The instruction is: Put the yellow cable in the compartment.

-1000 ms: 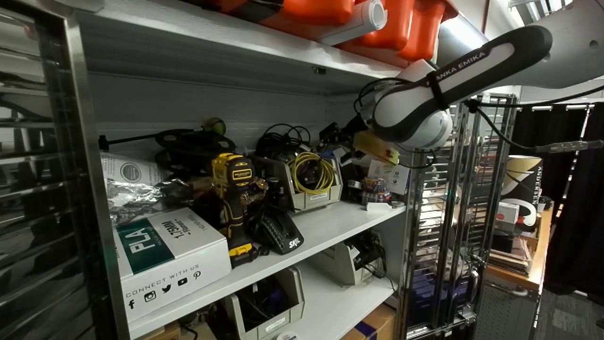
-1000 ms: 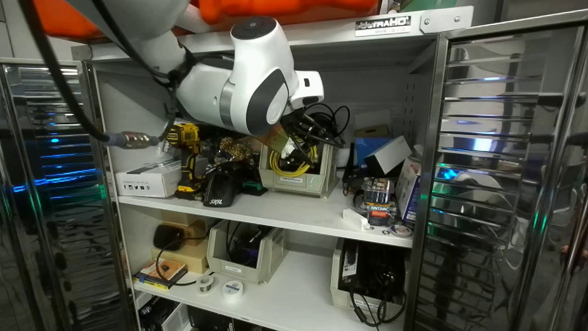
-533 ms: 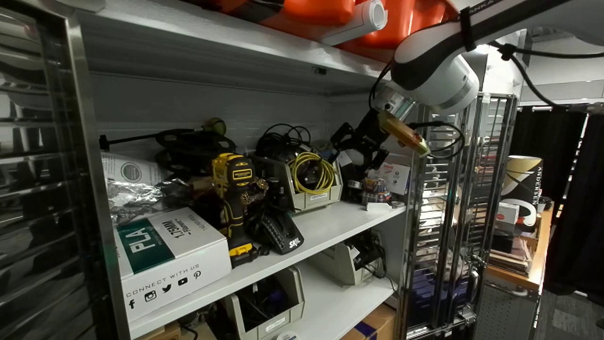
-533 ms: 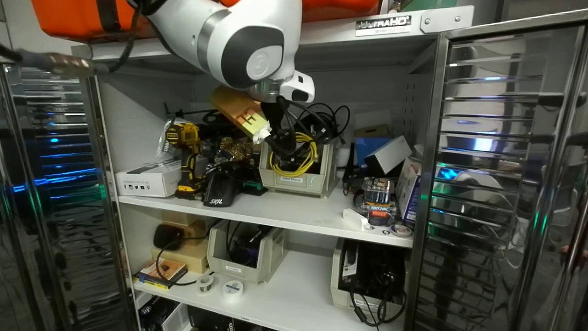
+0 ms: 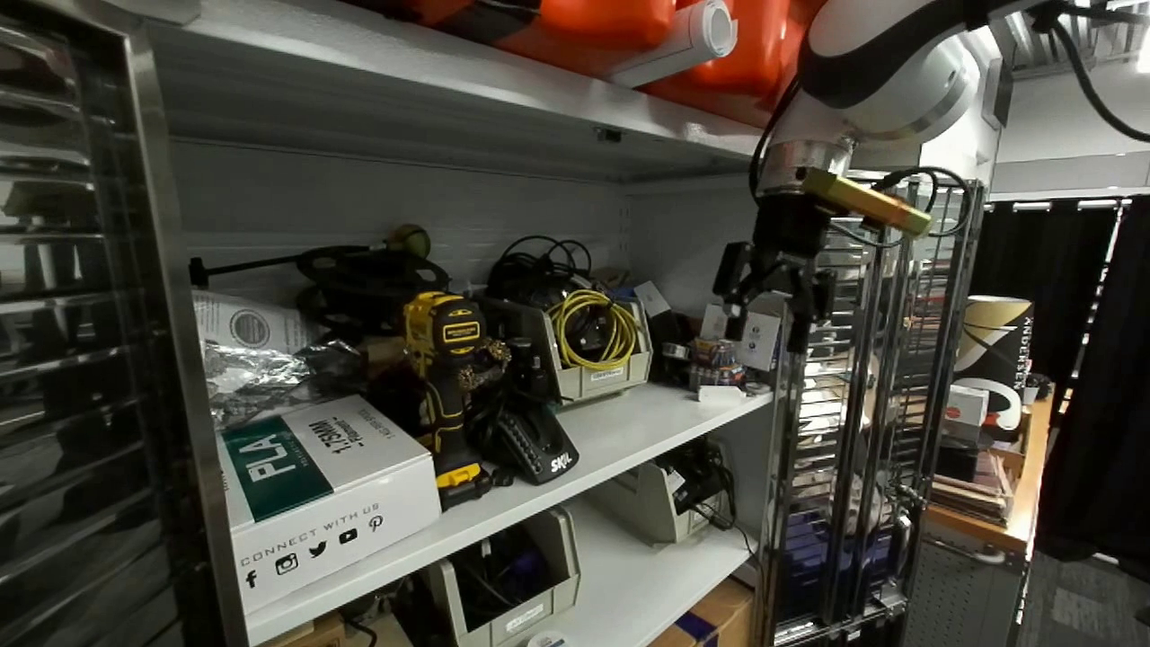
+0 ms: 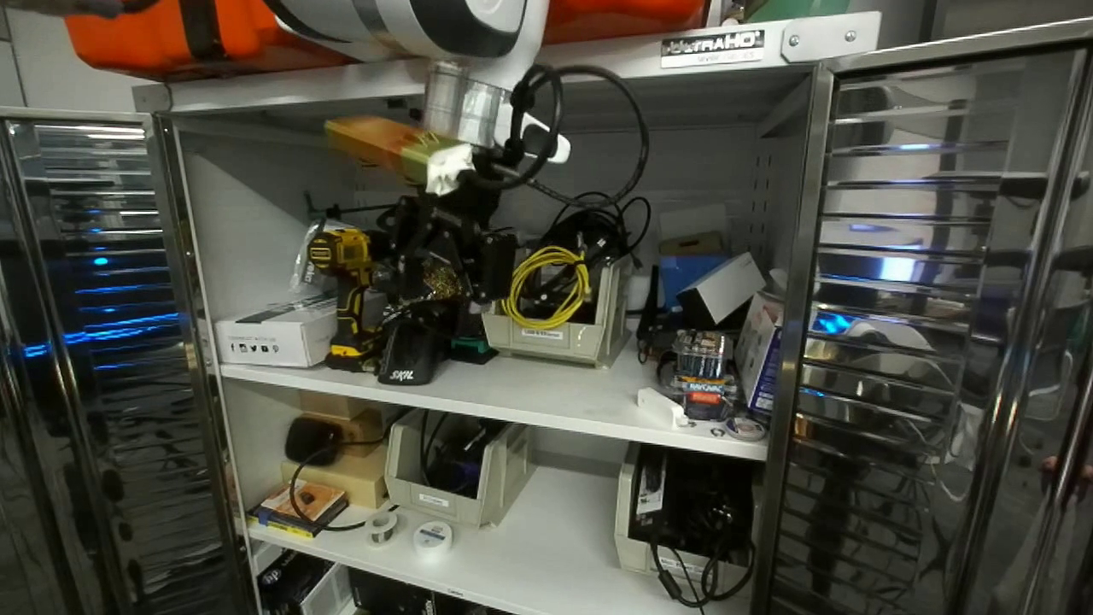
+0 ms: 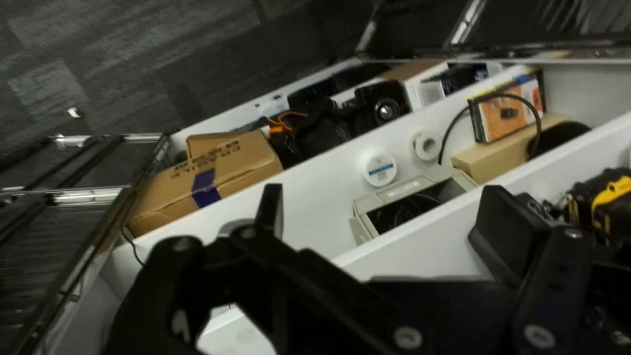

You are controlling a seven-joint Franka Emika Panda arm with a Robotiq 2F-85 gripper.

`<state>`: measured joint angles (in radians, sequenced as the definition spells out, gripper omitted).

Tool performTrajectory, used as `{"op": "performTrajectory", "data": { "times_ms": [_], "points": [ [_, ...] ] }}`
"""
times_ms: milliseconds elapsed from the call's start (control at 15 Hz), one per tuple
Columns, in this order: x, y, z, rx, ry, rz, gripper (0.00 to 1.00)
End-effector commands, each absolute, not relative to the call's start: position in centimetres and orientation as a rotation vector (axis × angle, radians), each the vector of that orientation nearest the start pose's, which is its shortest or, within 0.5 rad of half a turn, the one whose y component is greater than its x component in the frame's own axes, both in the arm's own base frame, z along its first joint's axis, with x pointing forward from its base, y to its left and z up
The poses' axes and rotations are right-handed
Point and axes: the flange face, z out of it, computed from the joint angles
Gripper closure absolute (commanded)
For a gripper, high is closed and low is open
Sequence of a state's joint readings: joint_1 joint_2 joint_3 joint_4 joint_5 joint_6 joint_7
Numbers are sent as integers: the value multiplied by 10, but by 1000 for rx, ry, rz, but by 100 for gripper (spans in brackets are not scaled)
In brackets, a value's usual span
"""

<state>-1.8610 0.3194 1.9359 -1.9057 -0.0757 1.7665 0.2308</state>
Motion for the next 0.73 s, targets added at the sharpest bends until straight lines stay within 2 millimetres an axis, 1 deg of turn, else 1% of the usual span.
{"op": "performTrajectory", "data": {
  "times_ms": [0, 67, 133, 267, 400, 667],
  "points": [
    [476, -22, 563, -2956, 87, 216, 0],
    [504, -19, 547, -2965, 124, 187, 0],
    [493, -19, 554, -2969, 101, 216, 0],
    [483, -21, 561, -2955, 81, 216, 0],
    [481, -24, 560, -2947, 75, 218, 0],
    [480, -23, 557, -2947, 70, 227, 0]
  ]
}}
